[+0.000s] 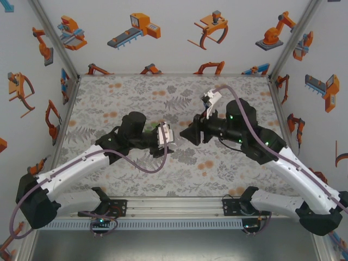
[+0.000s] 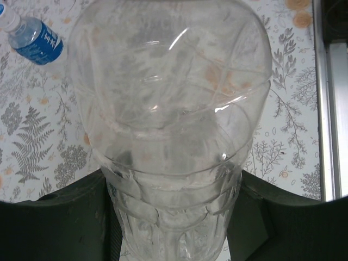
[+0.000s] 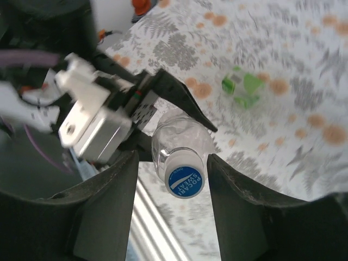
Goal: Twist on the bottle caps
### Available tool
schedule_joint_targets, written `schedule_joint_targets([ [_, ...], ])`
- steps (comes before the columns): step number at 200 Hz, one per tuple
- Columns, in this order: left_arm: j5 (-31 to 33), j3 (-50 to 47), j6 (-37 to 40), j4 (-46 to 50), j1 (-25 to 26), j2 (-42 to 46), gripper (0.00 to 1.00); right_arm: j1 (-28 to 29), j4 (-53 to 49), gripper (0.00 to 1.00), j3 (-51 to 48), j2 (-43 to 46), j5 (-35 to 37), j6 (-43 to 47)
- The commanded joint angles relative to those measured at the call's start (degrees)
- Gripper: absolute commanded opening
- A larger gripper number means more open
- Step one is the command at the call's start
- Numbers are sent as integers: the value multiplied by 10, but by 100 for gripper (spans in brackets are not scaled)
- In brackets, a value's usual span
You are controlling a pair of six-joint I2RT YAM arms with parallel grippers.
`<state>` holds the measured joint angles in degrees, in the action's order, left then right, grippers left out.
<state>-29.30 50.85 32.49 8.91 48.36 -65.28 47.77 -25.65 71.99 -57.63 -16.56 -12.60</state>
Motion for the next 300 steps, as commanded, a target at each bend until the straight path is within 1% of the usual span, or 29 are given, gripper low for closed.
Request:
schedule_joint_targets([
  [1,-49,8,20,23,2,26,0,4,21,52,11,7,-119,216],
  [16,-64,10,23,38,3,32,0,4,-12,52,26,2,-185,307],
  [26,-76,11,26,48,4,38,0,4,-31,52,35,-1,-208,345],
  [52,-100,10,28,64,6,51,0,4,-91,53,61,-13,-240,437],
  [77,-106,9,31,75,8,61,0,4,-143,55,78,-21,-260,518],
  [93,-105,12,34,84,9,64,0,5,-143,56,80,-23,-261,522],
  [114,-105,12,35,86,10,66,0,5,-153,55,76,-24,-286,552],
  [129,-106,12,37,87,10,66,0,5,-148,55,70,-24,-281,552],
  [147,-106,11,39,89,10,65,0,5,-148,52,69,-26,-276,554],
  [180,-106,11,40,90,10,65,0,5,-145,47,64,-27,-287,554],
  [217,-106,11,40,90,11,63,0,4,-148,43,58,-33,-295,554],
  [281,-106,13,41,90,10,64,0,5,-156,43,51,-37,-298,554],
  [300,-105,13,42,89,10,63,0,6,-155,41,50,-39,-296,554],
])
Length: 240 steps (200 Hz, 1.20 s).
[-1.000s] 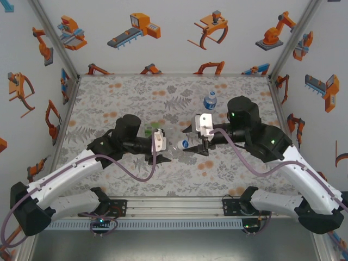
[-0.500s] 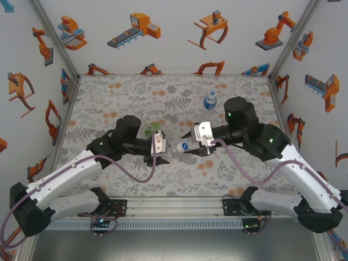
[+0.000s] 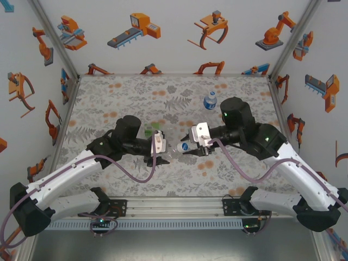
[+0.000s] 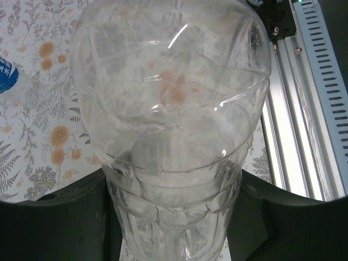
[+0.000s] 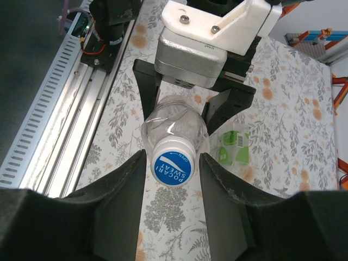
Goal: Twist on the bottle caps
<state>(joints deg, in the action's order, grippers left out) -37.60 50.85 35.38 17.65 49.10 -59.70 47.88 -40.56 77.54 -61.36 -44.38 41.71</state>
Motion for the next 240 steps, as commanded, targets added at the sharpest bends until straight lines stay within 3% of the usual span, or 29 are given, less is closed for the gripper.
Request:
schedule_joint_targets([
  [1,-22,13,13,2,3,7,0,5,-6,41,-5,-1,-18,11],
  [41,-23,14,13,2,3,7,0,6,-8,33,-5,0,-2,9],
  [64,-19,14,9,-1,3,8,0,7,1,17,-7,0,17,-28],
  [85,-8,5,0,-25,3,7,0,9,50,0,-27,4,52,-148],
  [138,75,-7,-22,-118,3,-23,0,9,161,0,-103,36,310,-653],
  [178,117,-6,-37,-180,3,-59,0,2,106,0,-98,23,404,-983],
  [200,133,-3,-40,-194,3,-70,0,-1,63,0,-75,7,420,-1047],
  [215,145,0,-40,-192,3,-74,0,-2,31,0,-57,-1,447,-1048],
  [240,148,9,-36,-171,3,-73,0,-2,62,0,-64,1,451,-1034],
])
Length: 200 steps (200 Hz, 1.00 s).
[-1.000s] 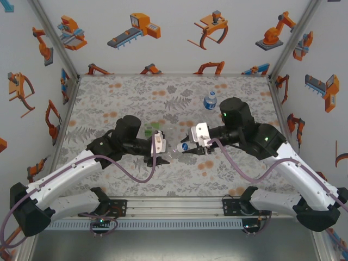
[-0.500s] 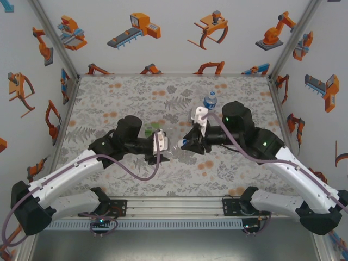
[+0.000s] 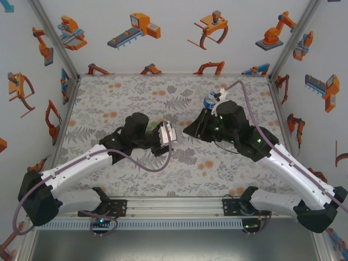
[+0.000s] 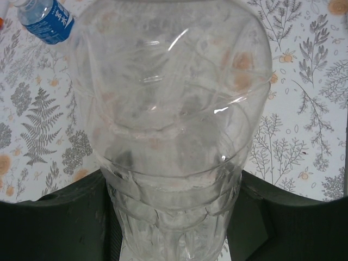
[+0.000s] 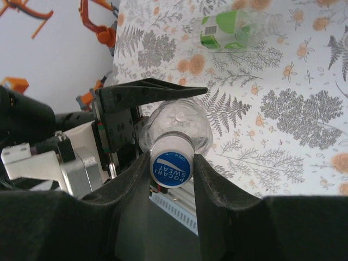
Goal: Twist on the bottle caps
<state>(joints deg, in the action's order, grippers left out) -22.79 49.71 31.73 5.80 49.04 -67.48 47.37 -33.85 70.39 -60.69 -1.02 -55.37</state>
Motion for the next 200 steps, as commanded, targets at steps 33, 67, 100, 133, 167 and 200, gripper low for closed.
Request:
schedule_joint_targets([
  [33,-13,18,4,-34,4,18,0,3,72,29,6,3,-32,91],
  [67,-45,22,9,0,4,24,0,3,77,51,31,20,-110,340],
  [100,-80,26,9,31,4,35,0,3,69,54,50,33,-168,515],
  [133,-111,22,14,53,4,55,0,3,-31,57,105,12,-279,711],
  [167,-150,28,27,89,4,63,0,3,-125,57,112,12,-383,920],
  [200,-167,35,34,109,4,60,0,3,-117,63,97,9,-390,961],
])
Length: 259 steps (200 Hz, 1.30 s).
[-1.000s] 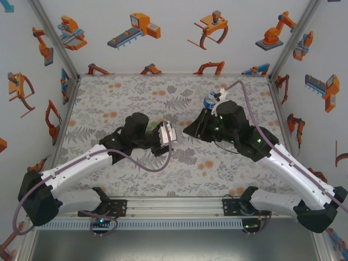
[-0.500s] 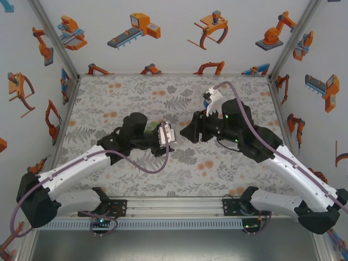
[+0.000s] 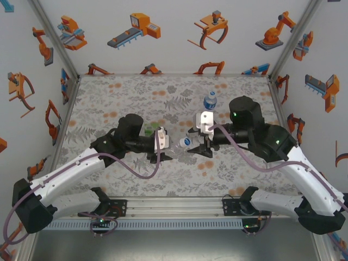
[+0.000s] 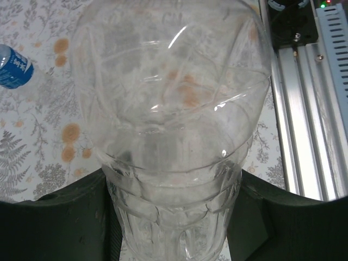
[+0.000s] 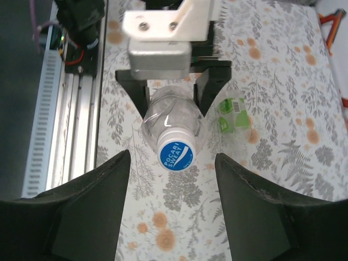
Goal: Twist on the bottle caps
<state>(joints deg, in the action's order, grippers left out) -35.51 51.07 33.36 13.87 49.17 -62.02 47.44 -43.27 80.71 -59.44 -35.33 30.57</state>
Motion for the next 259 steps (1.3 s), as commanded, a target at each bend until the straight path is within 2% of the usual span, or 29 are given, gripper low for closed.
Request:
schedule_joint_targets([
  [1,-41,22,18,29,3,6,0,3,-22,63,-6,-4,-47,103],
  [82,-49,27,26,43,3,2,0,4,7,41,-20,-29,-65,101],
  [105,-47,27,28,43,3,2,0,3,7,31,-21,-31,-65,101],
  [140,-45,28,28,43,3,-4,0,3,19,8,-30,-31,-68,49],
  [153,-37,28,26,38,3,-7,0,4,46,0,-44,-27,-62,-13],
  [172,-18,25,22,22,3,-14,0,4,121,0,-83,-14,-25,-150],
  [193,11,28,20,9,3,-28,0,4,182,0,-123,4,61,-312],
  [225,25,32,22,-12,3,-48,0,3,207,0,-148,20,186,-527],
  [259,32,33,16,-43,2,-65,0,3,167,0,-147,23,290,-690],
])
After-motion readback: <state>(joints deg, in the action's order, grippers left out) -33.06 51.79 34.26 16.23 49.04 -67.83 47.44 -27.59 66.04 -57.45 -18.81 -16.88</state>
